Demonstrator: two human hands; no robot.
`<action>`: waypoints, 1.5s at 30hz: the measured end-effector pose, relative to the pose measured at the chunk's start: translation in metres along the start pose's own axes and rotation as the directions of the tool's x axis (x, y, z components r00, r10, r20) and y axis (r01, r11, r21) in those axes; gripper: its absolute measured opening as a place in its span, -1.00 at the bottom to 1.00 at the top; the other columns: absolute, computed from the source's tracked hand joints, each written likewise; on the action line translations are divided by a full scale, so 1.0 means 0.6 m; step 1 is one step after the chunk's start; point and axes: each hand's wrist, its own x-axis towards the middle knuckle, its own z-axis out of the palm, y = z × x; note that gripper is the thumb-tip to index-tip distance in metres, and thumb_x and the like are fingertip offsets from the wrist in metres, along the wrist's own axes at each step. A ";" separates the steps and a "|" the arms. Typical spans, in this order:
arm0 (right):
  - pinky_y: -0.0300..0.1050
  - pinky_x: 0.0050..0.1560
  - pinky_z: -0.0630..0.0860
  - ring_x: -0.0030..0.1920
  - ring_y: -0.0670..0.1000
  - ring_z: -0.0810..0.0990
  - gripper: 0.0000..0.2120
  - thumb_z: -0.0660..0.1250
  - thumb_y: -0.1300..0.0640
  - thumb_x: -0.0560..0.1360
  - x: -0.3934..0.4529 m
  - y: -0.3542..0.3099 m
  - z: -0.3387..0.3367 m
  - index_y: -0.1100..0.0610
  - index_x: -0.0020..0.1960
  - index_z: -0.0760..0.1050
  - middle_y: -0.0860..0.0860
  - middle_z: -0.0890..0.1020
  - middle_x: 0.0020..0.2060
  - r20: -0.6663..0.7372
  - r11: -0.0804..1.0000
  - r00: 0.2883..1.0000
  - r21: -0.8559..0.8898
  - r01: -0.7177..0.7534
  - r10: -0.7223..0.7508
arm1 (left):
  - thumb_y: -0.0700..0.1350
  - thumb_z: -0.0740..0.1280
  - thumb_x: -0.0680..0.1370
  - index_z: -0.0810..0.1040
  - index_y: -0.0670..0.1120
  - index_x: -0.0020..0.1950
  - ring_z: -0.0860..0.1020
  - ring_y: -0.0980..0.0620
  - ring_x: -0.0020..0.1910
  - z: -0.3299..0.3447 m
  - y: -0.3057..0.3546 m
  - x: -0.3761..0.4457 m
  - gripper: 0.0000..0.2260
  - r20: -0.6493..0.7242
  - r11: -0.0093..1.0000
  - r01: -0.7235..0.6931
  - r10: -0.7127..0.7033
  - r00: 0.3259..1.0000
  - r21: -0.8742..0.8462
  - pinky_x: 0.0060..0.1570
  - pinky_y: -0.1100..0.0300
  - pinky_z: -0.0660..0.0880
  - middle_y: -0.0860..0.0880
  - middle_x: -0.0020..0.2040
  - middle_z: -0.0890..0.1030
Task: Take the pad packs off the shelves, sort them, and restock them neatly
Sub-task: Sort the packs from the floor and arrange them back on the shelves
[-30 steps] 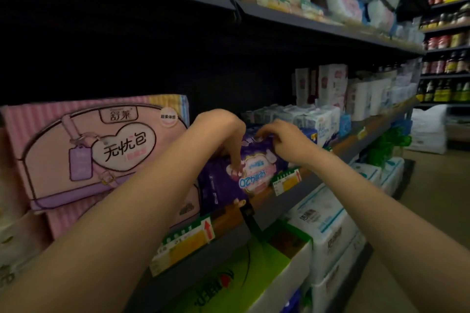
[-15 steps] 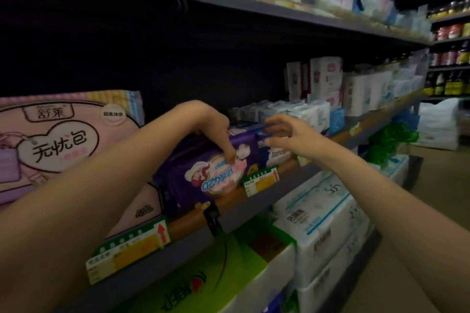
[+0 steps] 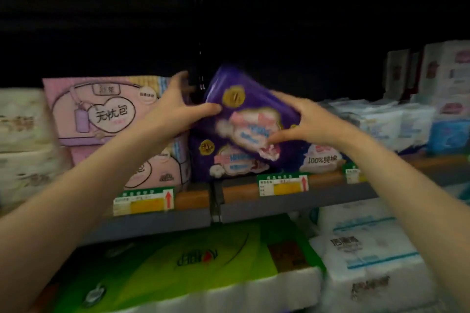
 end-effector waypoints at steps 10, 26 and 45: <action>0.06 0.36 0.17 0.42 0.09 0.14 -0.37 0.36 -0.21 0.42 0.033 0.000 0.019 -0.15 0.44 0.28 -0.01 0.22 0.44 0.369 0.815 0.923 -0.565 0.129 0.110 | -0.07 0.31 0.54 0.25 -0.01 0.48 0.29 0.04 0.40 0.022 -0.021 -0.041 -0.48 0.429 0.340 -0.405 0.006 0.903 0.849 0.34 0.21 0.20 -0.01 0.44 0.33; 0.05 0.46 0.00 0.49 0.21 0.04 -0.11 0.38 -0.10 0.45 0.026 0.009 0.072 -0.09 0.54 -0.15 0.16 0.03 0.52 0.380 0.756 0.910 -0.641 0.131 0.164 | -0.11 0.32 0.53 -0.04 -0.17 0.53 0.22 -0.11 0.45 0.067 -0.050 -0.038 -0.29 0.163 -0.126 -0.181 -0.144 0.976 0.975 0.43 0.13 0.03 -0.17 0.48 0.22; -0.11 0.36 0.21 0.44 0.04 0.22 -0.12 0.44 -0.06 0.42 0.067 -0.137 0.154 -0.11 0.53 -0.06 0.02 0.17 0.48 0.194 0.991 0.979 -0.105 0.079 -0.058 | -0.30 0.32 0.49 0.29 -0.03 0.45 0.31 -0.03 0.32 -0.122 -0.099 -0.143 -0.44 -0.312 0.591 0.036 0.372 0.874 0.806 0.21 0.17 0.29 -0.09 0.38 0.30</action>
